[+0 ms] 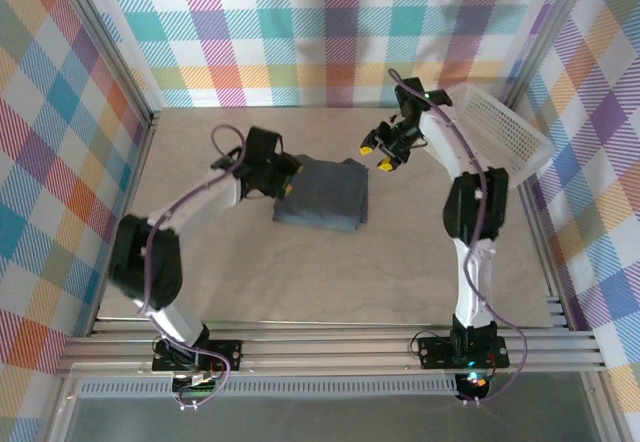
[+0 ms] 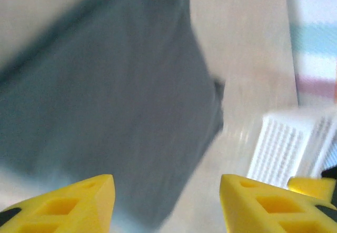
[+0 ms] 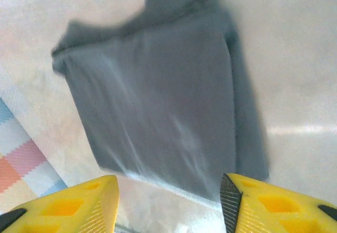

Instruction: Fold and stack the t-shirts

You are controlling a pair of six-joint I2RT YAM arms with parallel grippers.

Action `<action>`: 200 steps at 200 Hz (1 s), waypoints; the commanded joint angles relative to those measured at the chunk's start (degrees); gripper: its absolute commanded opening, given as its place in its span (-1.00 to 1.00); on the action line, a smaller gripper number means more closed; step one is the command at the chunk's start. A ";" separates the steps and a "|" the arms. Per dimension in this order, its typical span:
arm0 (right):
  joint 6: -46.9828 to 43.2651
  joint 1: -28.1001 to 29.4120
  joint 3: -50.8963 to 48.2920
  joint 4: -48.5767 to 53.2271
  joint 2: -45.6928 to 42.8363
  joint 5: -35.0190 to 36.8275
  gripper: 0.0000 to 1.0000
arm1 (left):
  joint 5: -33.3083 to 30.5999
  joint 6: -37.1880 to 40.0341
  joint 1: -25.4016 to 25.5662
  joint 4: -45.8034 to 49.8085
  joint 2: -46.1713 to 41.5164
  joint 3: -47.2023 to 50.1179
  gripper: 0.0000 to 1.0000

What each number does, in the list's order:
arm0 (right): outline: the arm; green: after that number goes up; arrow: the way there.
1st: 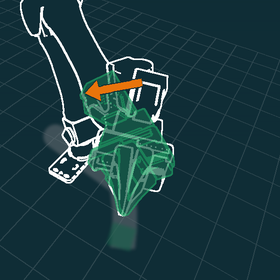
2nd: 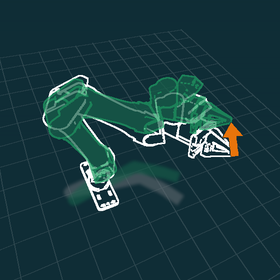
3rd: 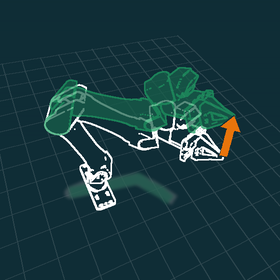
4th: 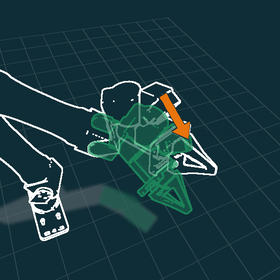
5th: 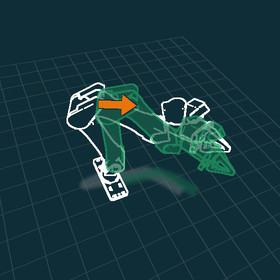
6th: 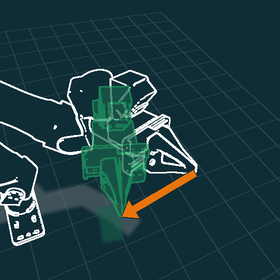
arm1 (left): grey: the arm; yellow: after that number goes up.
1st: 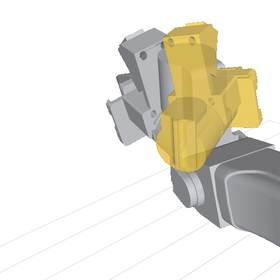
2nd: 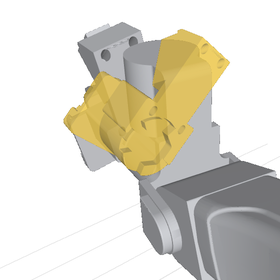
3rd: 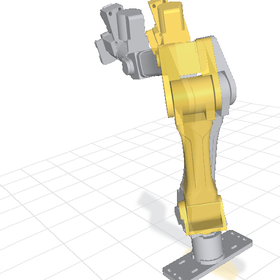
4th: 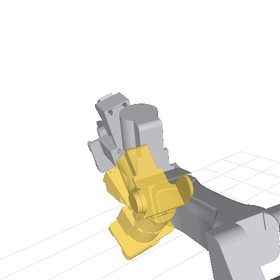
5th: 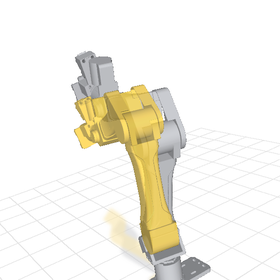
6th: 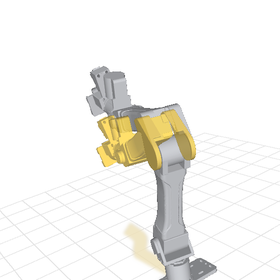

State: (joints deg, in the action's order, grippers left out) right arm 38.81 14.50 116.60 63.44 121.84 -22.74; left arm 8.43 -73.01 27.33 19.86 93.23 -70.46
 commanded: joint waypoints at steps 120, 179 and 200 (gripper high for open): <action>3.63 0.11 -45.24 -19.27 -39.40 -8.82 0.24 | -14.48 -29.69 15.97 -37.80 22.44 7.83 -0.42; 1.54 -2.43 -43.65 -16.30 -39.49 -8.50 0.23 | -15.33 -25.00 2.10 -36.01 20.56 8.97 -1.00; 1.28 -3.59 -43.21 -15.94 -39.14 -8.67 0.23 | -12.05 -20.29 -6.92 -35.15 18.10 10.97 -1.00</action>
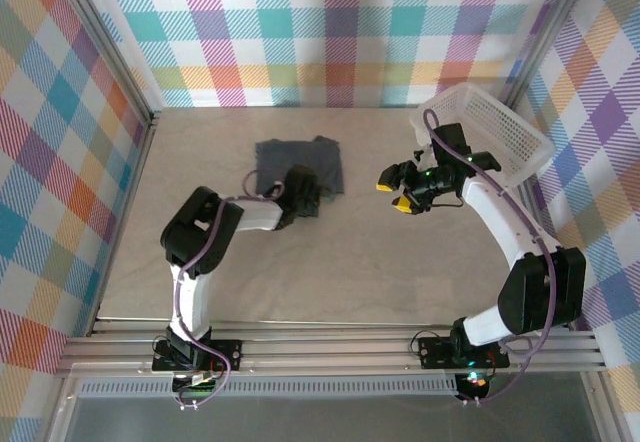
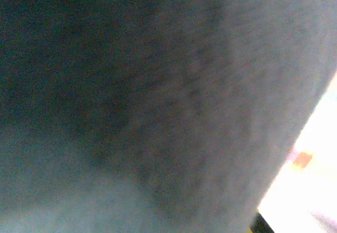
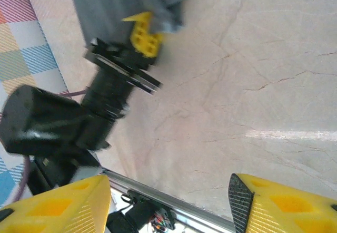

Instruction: Fold and stack the t-shirts

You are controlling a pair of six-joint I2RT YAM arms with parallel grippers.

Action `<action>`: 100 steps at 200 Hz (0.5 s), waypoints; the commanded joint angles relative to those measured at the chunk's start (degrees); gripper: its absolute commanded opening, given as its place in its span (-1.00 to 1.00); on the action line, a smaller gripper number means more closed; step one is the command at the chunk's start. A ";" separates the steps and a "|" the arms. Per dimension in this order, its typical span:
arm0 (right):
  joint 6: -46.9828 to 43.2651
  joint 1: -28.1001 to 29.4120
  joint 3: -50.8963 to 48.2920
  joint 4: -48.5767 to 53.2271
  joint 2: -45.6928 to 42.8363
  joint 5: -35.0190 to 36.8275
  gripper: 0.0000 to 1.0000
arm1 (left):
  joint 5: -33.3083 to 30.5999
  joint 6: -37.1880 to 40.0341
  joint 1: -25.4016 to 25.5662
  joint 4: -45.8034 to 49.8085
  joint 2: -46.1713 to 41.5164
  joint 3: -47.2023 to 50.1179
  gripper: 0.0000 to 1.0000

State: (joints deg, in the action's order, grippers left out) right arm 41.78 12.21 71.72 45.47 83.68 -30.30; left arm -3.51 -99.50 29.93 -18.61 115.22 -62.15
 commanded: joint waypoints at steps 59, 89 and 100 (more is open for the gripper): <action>-0.65 -2.16 1.99 0.02 2.28 -2.55 0.21 | 19.10 36.80 -32.83 11.37 6.62 -12.88 -1.00; -0.56 -2.19 3.73 -0.30 4.83 -2.98 0.20 | 23.14 51.63 -38.32 23.59 11.44 -22.89 -1.00; -0.41 -2.19 4.33 -0.58 5.74 -3.32 0.20 | 25.07 56.46 -39.68 26.45 12.48 -25.77 -1.00</action>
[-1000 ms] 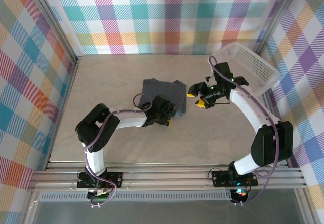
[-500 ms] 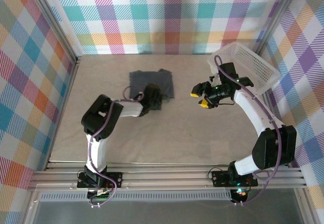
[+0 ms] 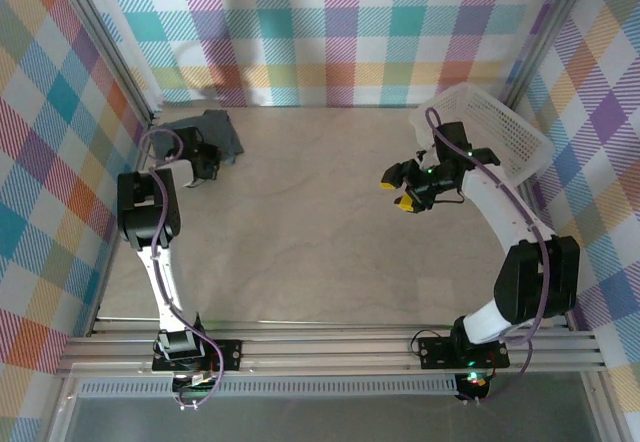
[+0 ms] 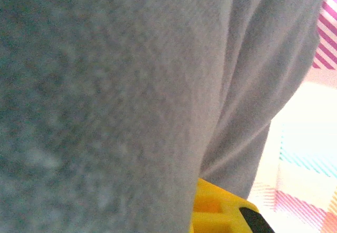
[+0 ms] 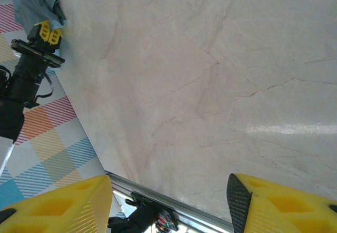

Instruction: Fold and stack the t-shirts

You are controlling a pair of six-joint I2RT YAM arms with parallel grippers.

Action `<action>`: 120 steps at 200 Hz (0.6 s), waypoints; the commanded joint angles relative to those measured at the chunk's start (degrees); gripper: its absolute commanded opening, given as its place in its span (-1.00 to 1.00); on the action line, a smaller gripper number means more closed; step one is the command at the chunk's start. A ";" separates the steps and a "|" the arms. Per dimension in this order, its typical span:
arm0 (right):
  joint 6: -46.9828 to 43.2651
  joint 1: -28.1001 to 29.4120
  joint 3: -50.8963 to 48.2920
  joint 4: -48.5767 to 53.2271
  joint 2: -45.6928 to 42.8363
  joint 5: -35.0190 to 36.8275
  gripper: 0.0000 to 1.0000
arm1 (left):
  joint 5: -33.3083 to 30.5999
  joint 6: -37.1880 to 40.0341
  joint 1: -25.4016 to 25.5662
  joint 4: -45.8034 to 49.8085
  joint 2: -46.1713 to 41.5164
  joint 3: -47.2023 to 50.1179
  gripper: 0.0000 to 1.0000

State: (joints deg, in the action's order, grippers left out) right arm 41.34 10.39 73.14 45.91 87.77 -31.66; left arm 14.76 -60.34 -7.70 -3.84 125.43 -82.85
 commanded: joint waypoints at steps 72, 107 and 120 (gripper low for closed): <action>-0.03 -0.26 5.82 -1.25 5.97 -3.73 0.18 | 7.57 30.00 -4.95 26.38 5.97 -15.35 -1.00; 0.10 -0.29 4.80 -4.46 4.31 -4.28 0.22 | 5.50 28.18 -4.57 25.68 5.22 -16.20 -0.39; 0.76 -0.29 3.67 -8.13 1.81 -4.06 0.25 | 2.73 28.01 -3.72 24.41 1.06 -13.17 0.16</action>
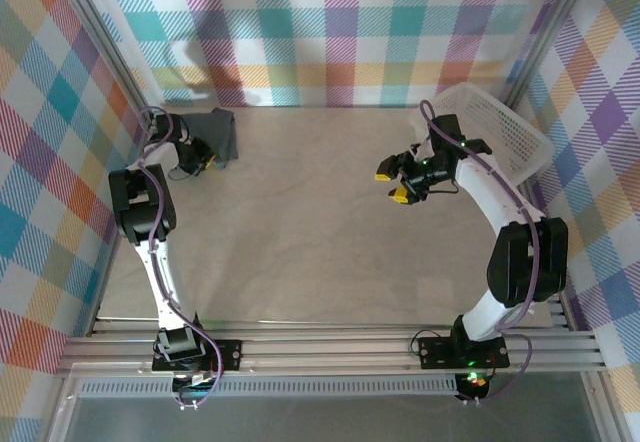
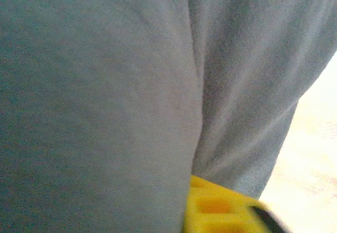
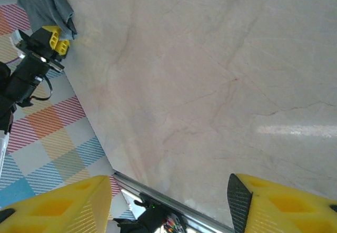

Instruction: Fold and stack the t-shirts

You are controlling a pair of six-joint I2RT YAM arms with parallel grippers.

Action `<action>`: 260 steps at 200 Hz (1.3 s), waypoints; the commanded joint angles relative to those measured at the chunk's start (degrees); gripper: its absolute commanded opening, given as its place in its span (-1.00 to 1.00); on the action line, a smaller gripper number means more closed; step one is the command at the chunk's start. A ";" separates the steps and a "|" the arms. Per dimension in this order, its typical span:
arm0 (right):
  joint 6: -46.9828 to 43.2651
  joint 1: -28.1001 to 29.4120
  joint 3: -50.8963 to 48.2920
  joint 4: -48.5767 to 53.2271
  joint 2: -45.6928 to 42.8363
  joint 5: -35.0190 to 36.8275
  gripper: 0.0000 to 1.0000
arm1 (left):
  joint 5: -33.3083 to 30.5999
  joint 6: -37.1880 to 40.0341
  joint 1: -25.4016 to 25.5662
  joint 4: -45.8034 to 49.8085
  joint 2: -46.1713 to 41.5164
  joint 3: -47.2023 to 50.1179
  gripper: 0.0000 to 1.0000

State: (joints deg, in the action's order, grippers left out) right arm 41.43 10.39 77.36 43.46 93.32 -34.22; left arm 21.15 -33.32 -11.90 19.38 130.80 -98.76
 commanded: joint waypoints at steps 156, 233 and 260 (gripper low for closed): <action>-13.07 -0.44 -10.32 -8.36 -30.06 41.32 0.99 | -55.18 5.12 19.61 12.55 -74.79 43.52 1.00; -35.85 -3.19 -51.98 -47.68 -35.62 57.95 0.99 | -45.51 23.81 18.09 -26.35 -73.83 78.15 1.00; -35.55 -5.64 -55.81 -58.89 -28.81 54.92 0.99 | -40.27 28.36 15.41 -38.29 -60.99 75.33 1.00</action>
State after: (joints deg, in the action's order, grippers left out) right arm 8.69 6.61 23.90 1.45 60.75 21.15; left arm -23.27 -10.66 5.54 -0.58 62.83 -20.88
